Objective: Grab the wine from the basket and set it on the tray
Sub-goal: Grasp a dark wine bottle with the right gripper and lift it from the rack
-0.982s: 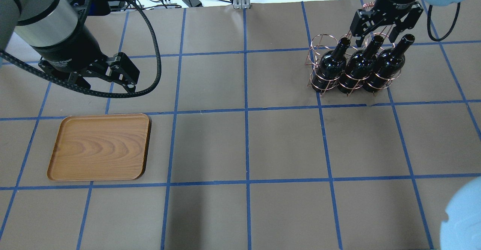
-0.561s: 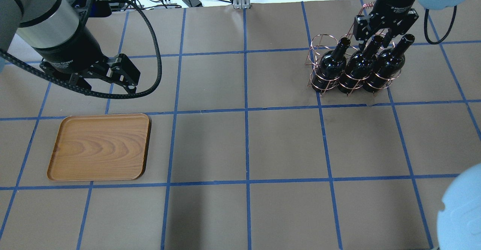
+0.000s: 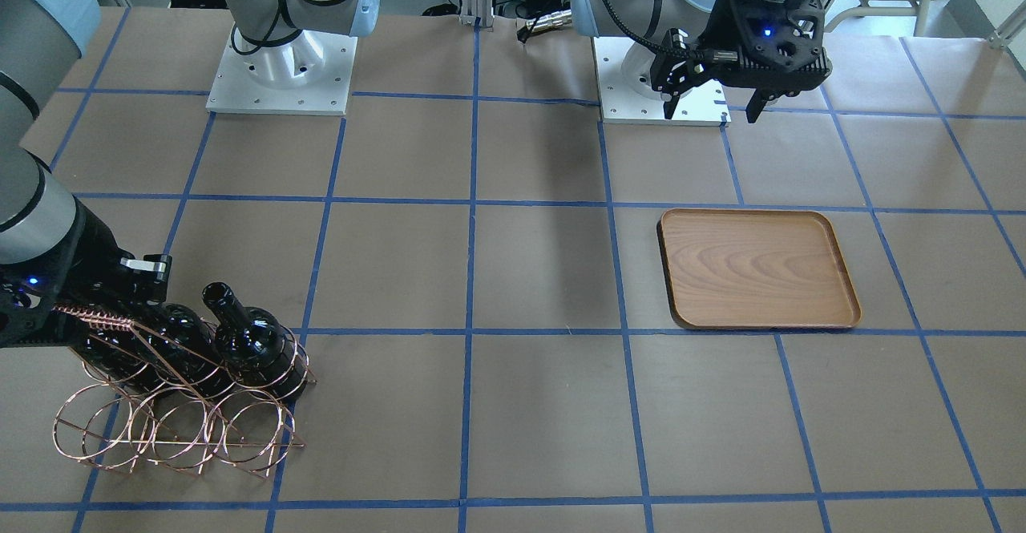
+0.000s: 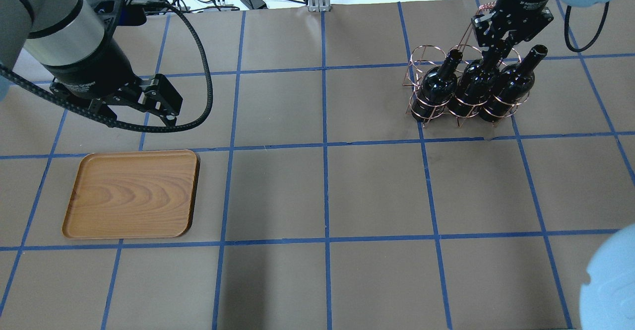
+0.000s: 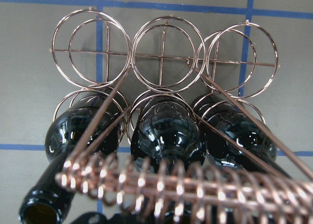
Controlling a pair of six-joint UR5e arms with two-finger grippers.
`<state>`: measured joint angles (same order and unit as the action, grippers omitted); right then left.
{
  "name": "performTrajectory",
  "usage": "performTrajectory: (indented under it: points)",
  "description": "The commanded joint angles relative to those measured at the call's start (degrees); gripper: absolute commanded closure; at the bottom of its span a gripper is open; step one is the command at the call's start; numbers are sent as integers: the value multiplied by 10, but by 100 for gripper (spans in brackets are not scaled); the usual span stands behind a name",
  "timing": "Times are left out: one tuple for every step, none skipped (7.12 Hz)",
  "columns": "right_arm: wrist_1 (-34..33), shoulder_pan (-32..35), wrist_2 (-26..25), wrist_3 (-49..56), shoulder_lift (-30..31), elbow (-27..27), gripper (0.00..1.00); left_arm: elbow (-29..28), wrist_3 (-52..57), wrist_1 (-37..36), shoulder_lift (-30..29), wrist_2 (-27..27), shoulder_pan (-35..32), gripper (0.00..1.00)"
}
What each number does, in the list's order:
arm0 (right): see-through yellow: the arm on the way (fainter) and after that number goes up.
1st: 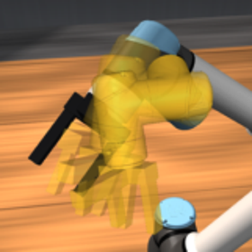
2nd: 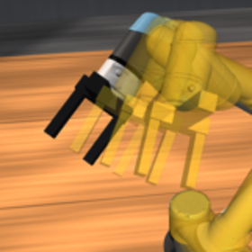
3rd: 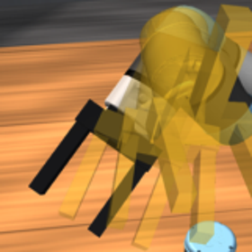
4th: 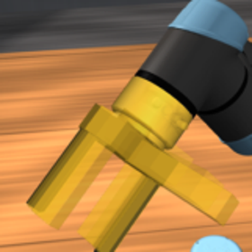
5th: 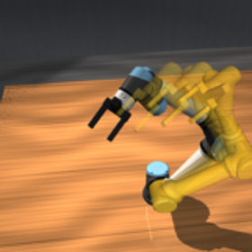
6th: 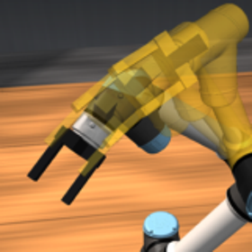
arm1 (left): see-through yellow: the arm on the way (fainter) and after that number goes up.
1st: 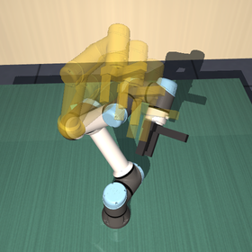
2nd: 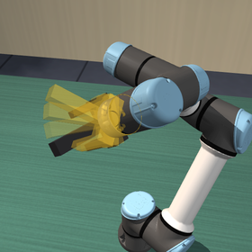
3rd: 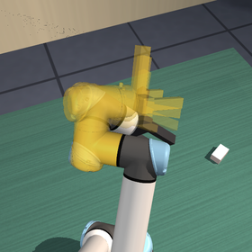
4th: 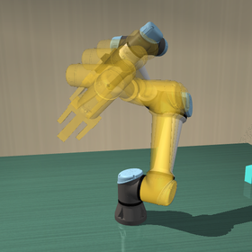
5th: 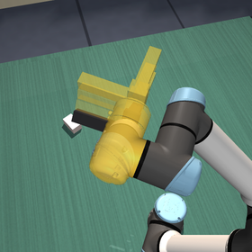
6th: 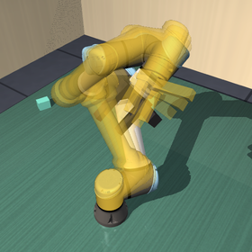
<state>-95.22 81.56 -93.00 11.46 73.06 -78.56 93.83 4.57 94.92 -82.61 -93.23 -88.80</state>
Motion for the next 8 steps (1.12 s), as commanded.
performTrajectory:
  points:
    - [58,0,-1,-1,42,59,76,0,1,-3,0,1,1,0]
    - [85,4,-2,-1,66,80,76,0,0,-2,0,0,0,0]
    - [133,6,-2,-4,101,82,76,-1,0,-4,0,0,1,0]
    - [187,10,0,-44,120,62,81,-3,1,-6,0,-2,2,0]
    - [198,39,1,-80,140,20,82,-5,1,-5,0,-2,10,0]
    - [185,79,0,-157,152,-24,84,-7,3,-5,0,0,34,0]
    - [147,137,1,-244,150,-40,84,-9,4,-5,0,1,51,0]
    - [131,204,1,-337,141,-42,84,-10,23,-6,0,1,59,0]
